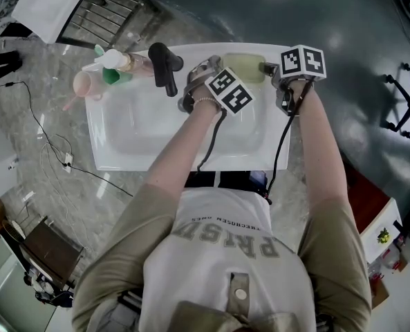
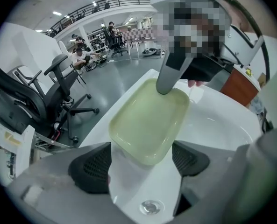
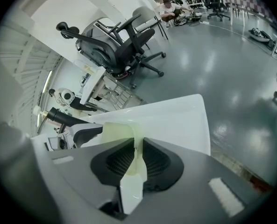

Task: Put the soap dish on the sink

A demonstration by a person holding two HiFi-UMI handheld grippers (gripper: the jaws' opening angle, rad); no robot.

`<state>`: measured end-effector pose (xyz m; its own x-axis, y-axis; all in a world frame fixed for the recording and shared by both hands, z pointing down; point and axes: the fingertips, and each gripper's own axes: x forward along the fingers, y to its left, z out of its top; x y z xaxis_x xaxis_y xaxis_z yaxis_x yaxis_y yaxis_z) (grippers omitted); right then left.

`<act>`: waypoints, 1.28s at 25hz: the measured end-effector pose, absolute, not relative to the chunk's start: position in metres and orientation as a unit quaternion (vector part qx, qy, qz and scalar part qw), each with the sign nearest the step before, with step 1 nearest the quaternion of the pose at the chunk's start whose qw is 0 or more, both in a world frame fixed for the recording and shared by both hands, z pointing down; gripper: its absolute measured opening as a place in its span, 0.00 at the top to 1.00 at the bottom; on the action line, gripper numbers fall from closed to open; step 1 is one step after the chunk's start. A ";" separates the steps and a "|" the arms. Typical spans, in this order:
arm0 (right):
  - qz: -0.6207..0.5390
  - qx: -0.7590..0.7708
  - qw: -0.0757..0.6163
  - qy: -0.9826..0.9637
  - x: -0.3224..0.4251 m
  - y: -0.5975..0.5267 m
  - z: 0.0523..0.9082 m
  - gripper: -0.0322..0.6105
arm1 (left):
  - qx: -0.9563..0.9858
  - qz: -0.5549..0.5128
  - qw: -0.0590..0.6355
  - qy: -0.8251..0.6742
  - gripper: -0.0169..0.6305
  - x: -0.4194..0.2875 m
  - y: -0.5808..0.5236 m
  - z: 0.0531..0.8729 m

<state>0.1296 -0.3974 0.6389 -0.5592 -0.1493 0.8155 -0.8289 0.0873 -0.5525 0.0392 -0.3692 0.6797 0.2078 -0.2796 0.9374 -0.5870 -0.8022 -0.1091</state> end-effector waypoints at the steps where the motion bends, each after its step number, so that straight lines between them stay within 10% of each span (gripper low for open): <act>1: 0.570 0.364 0.298 -0.674 0.130 -0.398 0.639 0.86 | 0.767 0.560 0.135 -0.284 0.32 0.040 -0.370 0.679; 32: 0.502 0.415 0.372 -0.662 0.141 -0.403 0.649 0.88 | 0.777 0.548 0.132 -0.280 0.32 0.048 -0.375 0.677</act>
